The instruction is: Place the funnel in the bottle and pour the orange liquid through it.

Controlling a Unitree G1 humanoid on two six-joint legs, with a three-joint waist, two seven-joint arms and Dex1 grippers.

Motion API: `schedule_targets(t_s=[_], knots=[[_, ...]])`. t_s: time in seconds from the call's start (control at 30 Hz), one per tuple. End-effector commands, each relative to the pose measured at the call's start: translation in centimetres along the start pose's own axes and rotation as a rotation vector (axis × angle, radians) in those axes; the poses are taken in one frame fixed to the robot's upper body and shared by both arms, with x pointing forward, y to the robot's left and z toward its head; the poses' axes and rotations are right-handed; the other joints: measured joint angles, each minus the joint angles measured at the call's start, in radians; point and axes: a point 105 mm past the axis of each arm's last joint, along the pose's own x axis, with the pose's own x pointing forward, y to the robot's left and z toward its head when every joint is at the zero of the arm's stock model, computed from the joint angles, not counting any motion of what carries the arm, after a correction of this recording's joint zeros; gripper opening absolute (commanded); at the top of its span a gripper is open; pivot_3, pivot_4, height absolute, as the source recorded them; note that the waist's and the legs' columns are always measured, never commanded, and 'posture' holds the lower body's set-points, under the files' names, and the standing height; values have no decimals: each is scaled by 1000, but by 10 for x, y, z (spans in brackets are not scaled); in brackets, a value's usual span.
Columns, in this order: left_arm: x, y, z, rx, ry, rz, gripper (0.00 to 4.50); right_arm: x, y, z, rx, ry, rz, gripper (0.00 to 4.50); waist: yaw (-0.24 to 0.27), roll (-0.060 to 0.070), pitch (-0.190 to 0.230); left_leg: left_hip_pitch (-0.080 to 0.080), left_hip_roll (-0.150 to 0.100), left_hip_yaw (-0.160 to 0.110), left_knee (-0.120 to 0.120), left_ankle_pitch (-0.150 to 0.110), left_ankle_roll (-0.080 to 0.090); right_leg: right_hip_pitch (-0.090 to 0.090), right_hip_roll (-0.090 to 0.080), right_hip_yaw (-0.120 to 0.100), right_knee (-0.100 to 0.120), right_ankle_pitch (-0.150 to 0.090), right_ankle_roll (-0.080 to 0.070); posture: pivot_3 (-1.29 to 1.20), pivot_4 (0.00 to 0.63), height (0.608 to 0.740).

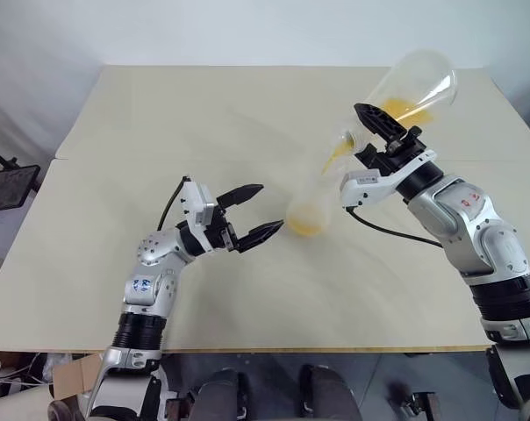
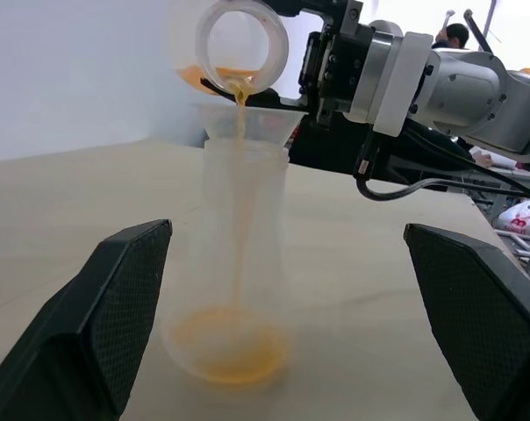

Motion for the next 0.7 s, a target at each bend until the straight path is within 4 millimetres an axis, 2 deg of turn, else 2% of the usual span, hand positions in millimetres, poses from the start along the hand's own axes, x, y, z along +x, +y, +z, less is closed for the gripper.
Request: schedule_targets(t_s=[0.03, 0.7], knots=[[3, -5, 11, 45, -37, -14, 4500, 1, -25, -4, -59, -4, -75, 2446, 0, 0, 0, 0, 0, 0, 0, 0, 0, 0, 0, 0, 0, 0, 0, 0, 150, 740], [9, -8, 10, 42, -65, 0, 4500, 1, -24, -4, -73, -18, -61, 2446, 0, 0, 0, 0, 0, 0, 0, 0, 0, 0, 0, 0, 0, 0, 0, 0, 150, 740]])
